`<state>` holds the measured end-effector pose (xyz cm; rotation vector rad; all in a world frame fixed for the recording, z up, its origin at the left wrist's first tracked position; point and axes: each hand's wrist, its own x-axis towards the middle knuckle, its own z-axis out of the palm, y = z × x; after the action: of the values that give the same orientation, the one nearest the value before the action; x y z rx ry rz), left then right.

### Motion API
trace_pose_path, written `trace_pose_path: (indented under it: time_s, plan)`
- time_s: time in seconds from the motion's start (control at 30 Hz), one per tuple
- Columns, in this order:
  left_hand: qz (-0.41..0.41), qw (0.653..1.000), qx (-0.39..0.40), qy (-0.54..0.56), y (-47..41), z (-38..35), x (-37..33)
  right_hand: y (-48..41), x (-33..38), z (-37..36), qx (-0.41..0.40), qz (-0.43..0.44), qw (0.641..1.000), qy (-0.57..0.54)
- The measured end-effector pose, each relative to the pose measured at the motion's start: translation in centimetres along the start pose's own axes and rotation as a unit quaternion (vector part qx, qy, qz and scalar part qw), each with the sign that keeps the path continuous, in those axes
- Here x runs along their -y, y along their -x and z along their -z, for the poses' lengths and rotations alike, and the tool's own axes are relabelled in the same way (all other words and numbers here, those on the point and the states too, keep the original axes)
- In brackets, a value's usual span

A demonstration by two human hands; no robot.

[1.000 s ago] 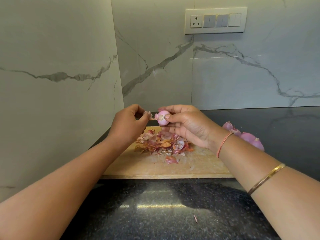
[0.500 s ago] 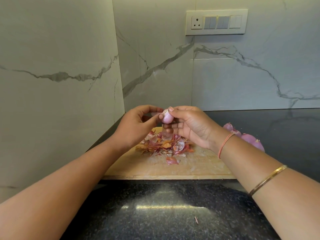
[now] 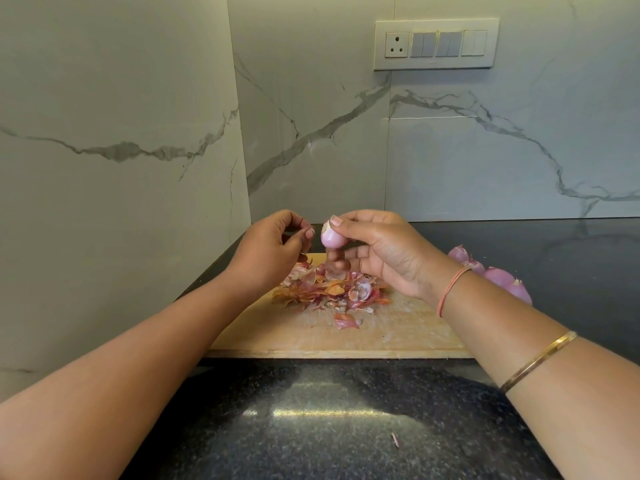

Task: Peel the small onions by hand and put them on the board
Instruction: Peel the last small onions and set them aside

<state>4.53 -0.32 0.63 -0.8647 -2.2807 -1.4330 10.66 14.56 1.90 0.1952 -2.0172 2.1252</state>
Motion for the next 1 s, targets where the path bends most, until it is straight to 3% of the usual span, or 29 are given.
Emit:
trace_pose_path:
  time_s: [0.1, 0.27, 0.53, 1.0]
  plan:
    - [-0.001, 1.000, -0.009, -0.009, -0.2, 0.5, 0.3, 0.2, 0.1, 0.1, -0.016, 0.023, 0.999, 0.030]
    - [-0.008, 1.000, 0.013, -0.004, 0.0, 0.3, 0.0, -0.4, -0.5, 0.2, -0.079, 0.115, 0.962, 0.235]
    - [-0.079, 0.997, -0.001, 0.012, 0.4, 0.5, -0.8, -0.5, -0.6, 0.1, -0.081, 0.146, 0.936, 0.311]
    - [-0.040, 0.989, -0.006, 0.142, 0.5, 0.0, -0.7, -0.5, -0.8, -0.5, -0.061, 0.178, 0.906, 0.380]
